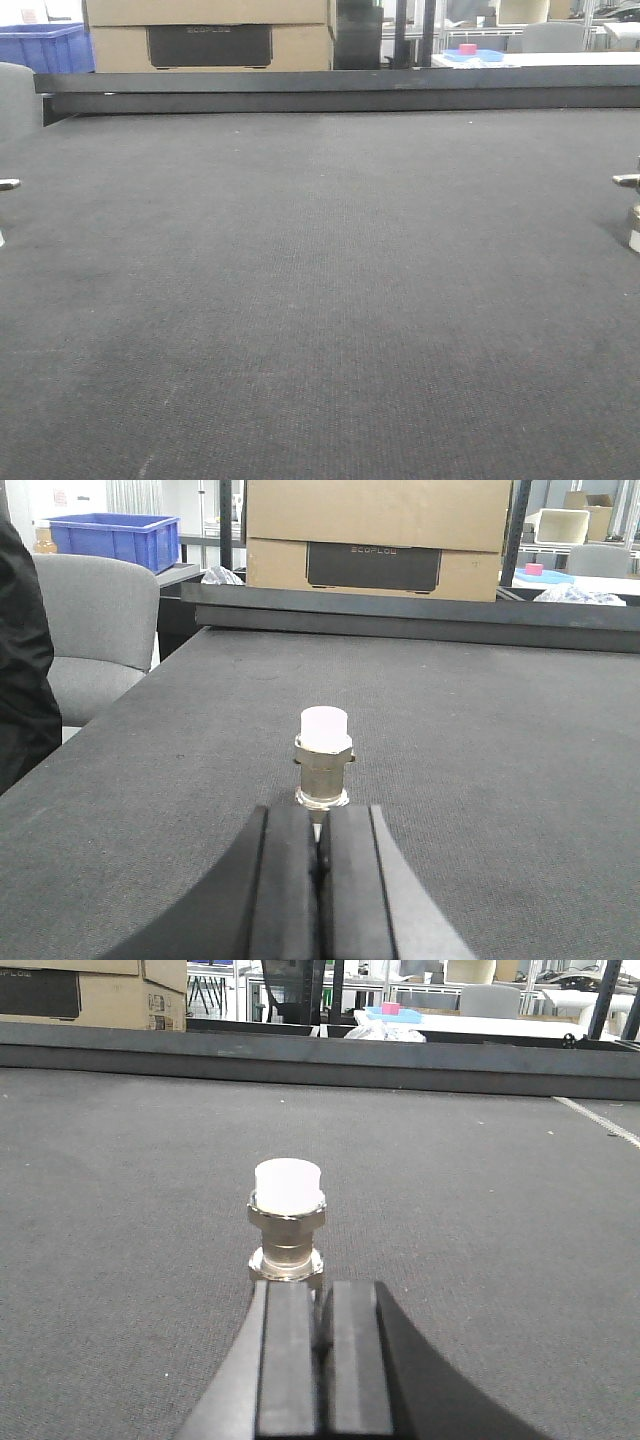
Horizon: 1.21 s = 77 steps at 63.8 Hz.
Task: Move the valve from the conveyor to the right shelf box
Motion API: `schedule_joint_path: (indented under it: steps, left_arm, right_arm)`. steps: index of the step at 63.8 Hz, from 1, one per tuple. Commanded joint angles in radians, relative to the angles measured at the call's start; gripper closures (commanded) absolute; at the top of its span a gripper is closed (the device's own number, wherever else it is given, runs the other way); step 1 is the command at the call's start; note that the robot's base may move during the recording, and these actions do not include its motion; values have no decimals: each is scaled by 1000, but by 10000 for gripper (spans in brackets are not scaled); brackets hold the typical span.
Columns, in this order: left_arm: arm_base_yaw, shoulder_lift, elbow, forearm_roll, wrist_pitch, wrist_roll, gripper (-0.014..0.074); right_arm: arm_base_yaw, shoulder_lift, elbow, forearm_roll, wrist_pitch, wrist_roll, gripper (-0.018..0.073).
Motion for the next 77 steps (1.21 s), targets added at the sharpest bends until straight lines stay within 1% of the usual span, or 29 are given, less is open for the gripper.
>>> schedule_joint_path:
  steps: [1, 22, 29, 47, 60, 63, 68, 74, 77]
  left_arm:
    - [0, -4, -2, -1, -16, 0, 707]
    - [0, -4, -2, -1, -16, 0, 707]
    - [0, -4, -2, 87, -24, 2, 707]
    - [0, -4, -2, 87, -66, 2, 707]
    - [0, -4, -2, 83, -141, 2, 707]
    - [0, -4, -2, 80, -173, 2, 707]
    - [0, -4, -2, 80, -245, 2, 707]
    - [0, -4, -2, 68, -336, 2, 707]
    - [0, -4, -6, 57, -345, 2, 707]
  right_arm:
    - [-3, -4, 0, -3, -21, -1, 713]
    - [-3, -4, 0, -3, -21, -1, 713]
    - [-3, -4, 0, -3, -21, -1, 713]
    - [-3, -4, 0, -3, -28, -1, 713]
    - [-3, -4, 0, -3, -49, -1, 713]
    - [-3, -4, 0, -3, -59, -1, 713]
    - [-3, -4, 0, -3, -126, -1, 713]
    - [-3, -4, 0, -3, -245, -1, 713]
    - [-3, -4, -1, 4, -255, -1, 713]
